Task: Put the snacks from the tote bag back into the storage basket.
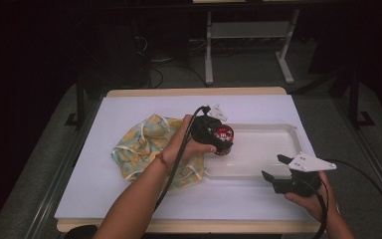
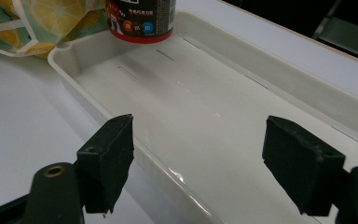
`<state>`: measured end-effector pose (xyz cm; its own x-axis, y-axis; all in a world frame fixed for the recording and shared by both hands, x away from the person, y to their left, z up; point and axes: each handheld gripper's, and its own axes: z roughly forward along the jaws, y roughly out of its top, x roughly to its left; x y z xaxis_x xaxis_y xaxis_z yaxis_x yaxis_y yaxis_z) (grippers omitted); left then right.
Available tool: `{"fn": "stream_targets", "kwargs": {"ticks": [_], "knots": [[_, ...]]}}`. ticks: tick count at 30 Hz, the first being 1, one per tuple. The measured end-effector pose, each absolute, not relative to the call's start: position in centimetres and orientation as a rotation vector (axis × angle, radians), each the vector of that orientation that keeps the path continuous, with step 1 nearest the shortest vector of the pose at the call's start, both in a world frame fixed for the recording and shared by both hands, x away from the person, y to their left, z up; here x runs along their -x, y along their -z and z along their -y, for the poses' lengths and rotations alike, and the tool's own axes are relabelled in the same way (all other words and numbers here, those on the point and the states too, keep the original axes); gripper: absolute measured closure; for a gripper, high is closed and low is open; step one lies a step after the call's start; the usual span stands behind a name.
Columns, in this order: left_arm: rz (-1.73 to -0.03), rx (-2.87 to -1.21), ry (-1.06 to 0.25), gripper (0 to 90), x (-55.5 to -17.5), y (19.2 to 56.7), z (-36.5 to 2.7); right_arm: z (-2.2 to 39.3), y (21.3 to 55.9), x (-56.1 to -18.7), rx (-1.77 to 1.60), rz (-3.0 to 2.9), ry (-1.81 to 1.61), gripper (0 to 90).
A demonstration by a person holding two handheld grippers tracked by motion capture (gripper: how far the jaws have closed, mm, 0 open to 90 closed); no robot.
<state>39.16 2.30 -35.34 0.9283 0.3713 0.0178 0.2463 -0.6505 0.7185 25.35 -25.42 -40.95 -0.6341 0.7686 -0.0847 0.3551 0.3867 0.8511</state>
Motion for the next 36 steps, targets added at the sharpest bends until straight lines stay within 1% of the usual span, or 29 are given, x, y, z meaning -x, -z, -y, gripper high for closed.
{"fn": "stream_targets", "kwargs": {"ticks": [14,36], "knots": [[-0.463,-2.308,-0.182,23.6,-39.8,36.9,-0.7,25.3,41.0,-25.4,-0.962,-2.182,-1.174,24.1],[-0.442,-2.358,-0.169,23.5,-39.6,38.5,0.5,25.4,41.0,-25.4,-0.958,-2.182,-1.165,24.1]]}}
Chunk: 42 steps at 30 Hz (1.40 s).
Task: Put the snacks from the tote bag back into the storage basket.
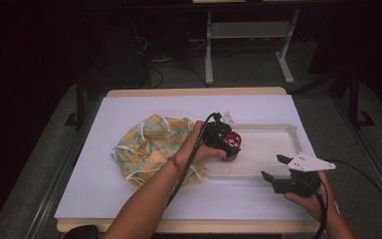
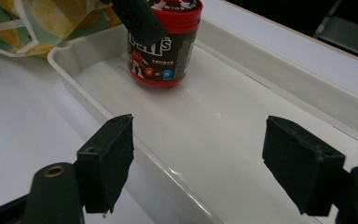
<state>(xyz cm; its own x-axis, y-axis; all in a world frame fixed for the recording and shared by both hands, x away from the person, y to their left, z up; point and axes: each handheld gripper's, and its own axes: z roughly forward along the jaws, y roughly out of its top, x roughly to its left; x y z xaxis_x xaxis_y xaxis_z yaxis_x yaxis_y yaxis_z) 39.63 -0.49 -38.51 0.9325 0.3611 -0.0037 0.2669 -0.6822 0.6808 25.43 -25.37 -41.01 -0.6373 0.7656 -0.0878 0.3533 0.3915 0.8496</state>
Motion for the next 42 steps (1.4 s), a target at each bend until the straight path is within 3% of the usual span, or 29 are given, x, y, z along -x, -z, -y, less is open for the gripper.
{"fn": "stream_targets", "kwargs": {"ticks": [42], "knots": [[-0.383,-2.447,-0.149,23.2,-39.4,39.33,1.16,25.27,41.02,-25.4,-0.954,-2.193,-1.159,24.1]]}}
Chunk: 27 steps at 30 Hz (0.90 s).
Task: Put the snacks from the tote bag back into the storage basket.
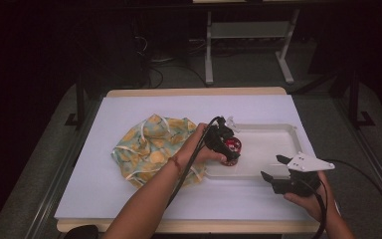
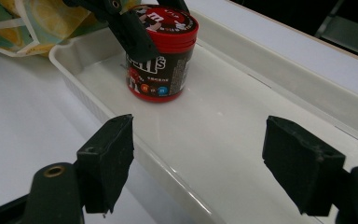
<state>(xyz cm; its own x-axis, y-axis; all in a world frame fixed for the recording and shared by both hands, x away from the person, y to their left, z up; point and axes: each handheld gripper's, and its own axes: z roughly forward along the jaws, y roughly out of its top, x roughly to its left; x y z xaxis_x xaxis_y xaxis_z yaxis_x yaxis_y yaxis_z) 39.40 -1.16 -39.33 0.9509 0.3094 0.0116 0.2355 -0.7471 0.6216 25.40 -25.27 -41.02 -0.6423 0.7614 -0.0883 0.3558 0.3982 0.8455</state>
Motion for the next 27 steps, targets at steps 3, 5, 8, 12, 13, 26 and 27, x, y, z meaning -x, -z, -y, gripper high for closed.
{"fn": "stream_targets", "kwargs": {"ticks": [3,5,8,12,13,26,27], "knots": [[-0.388,-2.447,-0.148,22.8,-39.3,39.3,1.2,25.3,41.0,-25.4,-0.955,-2.192,-1.159,24.1],[-0.387,-2.447,-0.154,22.5,-39.2,39.3,1.3,25.3,41.0,-25.4,-0.953,-2.193,-1.159,24.1],[-0.379,-2.456,-0.156,22.0,-39.1,39.3,1.4,25.2,41.0,-25.4,-0.951,-2.194,-1.157,24.1],[-0.386,-2.447,-0.159,21.8,-39.0,39.2,1.3,25.3,41.0,-25.4,-0.952,-2.193,-1.159,24.1],[-0.386,-2.446,-0.163,21.9,-39.0,39.1,1.3,25.3,41.0,-25.4,-0.951,-2.192,-1.16,24.1],[-0.367,-2.384,-0.185,21.9,-38.6,38.1,0.7,25.2,40.9,-25.3,-0.941,-2.194,-1.165,24.1],[-0.368,-2.383,-0.191,21.9,-38.6,38.0,0.6,25.2,40.9,-25.3,-0.94,-2.195,-1.166,24.1]]}}
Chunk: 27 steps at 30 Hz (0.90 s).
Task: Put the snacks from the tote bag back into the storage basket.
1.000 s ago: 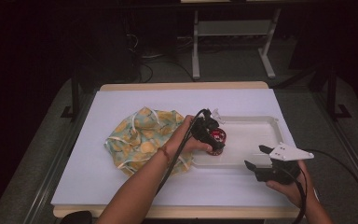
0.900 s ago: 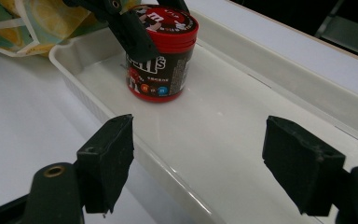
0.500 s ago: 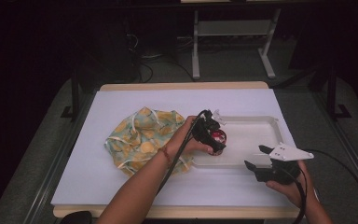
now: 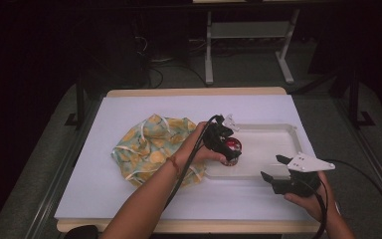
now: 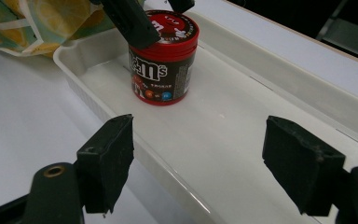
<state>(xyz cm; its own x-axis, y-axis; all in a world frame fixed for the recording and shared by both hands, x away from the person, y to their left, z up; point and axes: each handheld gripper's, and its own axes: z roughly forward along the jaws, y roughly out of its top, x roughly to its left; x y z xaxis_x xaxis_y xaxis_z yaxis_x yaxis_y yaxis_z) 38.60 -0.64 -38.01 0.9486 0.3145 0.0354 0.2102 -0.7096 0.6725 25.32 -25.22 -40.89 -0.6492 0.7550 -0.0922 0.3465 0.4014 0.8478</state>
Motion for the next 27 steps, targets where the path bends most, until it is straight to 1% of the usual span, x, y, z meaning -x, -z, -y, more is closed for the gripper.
{"fn": "stream_targets", "kwargs": {"ticks": [13,27], "knots": [[-0.342,-2.383,-0.194,22.6,-38.1,37.5,0.5,25.2,40.9,-25.3,-0.938,-2.199,-1.162,24.1],[-0.306,-2.413,-0.231,22.6,-37.7,36.9,0.1,25.1,40.9,-25.4,-0.932,-2.202,-1.164,24.1]]}}
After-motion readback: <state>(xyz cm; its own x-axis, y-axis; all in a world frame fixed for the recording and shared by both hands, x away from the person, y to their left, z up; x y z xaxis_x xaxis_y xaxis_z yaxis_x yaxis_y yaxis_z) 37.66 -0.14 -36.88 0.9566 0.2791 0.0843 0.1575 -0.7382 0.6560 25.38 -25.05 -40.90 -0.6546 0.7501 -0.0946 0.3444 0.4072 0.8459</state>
